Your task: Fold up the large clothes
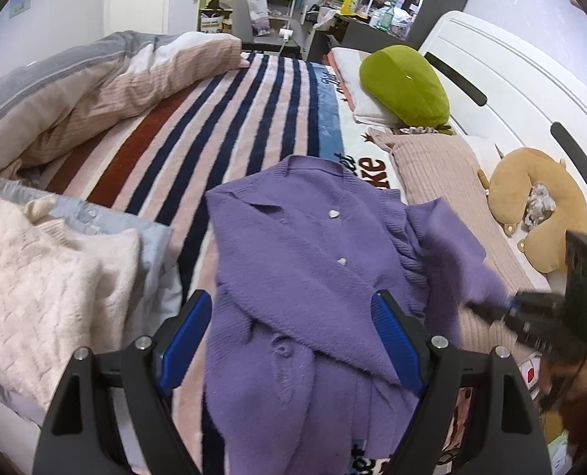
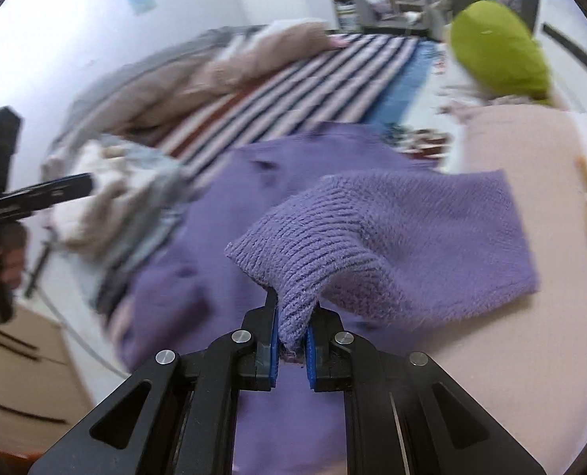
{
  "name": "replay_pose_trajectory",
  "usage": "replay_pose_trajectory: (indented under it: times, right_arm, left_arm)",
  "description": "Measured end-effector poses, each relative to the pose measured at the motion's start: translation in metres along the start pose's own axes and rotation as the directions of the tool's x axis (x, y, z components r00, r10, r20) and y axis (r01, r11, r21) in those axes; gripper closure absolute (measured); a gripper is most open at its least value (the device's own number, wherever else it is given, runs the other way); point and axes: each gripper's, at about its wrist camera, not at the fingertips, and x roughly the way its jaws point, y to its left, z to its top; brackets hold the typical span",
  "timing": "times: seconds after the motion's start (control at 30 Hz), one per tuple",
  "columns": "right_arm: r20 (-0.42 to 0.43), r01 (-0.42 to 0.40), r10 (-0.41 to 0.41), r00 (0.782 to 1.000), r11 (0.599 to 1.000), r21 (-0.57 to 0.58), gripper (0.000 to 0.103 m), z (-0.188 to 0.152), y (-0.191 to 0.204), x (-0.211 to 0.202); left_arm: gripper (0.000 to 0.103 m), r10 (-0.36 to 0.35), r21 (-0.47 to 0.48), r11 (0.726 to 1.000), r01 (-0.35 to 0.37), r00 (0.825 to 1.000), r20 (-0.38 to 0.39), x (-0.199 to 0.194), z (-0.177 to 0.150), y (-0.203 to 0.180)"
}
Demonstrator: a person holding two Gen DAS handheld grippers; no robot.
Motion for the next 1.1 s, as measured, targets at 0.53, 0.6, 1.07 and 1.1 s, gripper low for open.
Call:
replay_pose_trajectory:
  times: [0.53,0.6,1.07,1.1]
  right_arm:
    - [-0.111,-0.175,0.181,0.977,0.982,0.064,0.098,-0.011,0.156,0.132]
    - [-0.143,-0.157,0.167,0.976,0.985,0.077,0.096,-0.016,0.158,0.153]
    - [-0.128,-0.113,0.126,0.984,0.988,0.106,0.064,-0.026,0.148,0.155]
    - [-0.117,-0.101,0.114,0.987,0.988,0.113,0.063,-0.027,0.139,0.145]
  left_arm:
    - [0.023,0.047,-0.011,0.999,-0.047,0.999,-0.026,-0.036,-0.030,0.099]
    - [0.023,0.045,-0.001,0.999,-0.045,0.998,-0.041,-0.034,-0.035,0.106]
    - [0.023,-0.038,0.051,0.998,0.044,0.993,-0.114,-0.004,-0.059,0.097]
    - [0.023,-0.045,0.053,0.997,0.051,0.992,-0.119,-0.001,-0.060,0.094]
